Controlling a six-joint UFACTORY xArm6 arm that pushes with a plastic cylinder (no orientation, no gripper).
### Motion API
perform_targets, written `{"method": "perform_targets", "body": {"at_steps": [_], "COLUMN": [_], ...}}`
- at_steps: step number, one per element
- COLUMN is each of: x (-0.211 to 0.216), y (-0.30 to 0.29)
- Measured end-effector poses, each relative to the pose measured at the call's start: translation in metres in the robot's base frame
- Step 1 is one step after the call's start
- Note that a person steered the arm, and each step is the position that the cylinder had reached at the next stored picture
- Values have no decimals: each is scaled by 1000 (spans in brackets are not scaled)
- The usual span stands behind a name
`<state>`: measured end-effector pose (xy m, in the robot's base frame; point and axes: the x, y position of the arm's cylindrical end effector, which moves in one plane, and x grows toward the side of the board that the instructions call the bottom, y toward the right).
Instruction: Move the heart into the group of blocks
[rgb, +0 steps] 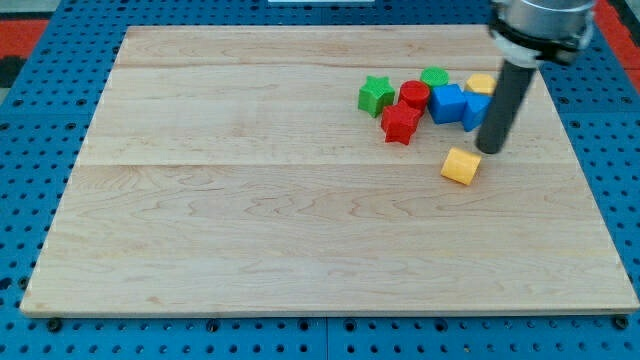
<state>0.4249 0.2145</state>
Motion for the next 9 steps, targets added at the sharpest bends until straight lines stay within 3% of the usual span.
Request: {"method": "perform_targets", "body": {"at_steps": [1, 2, 3, 5, 6, 7, 9], "x": [24, 62, 42, 34, 11, 20, 8], "y": [72, -1, -42, -68, -80, -90, -149]}}
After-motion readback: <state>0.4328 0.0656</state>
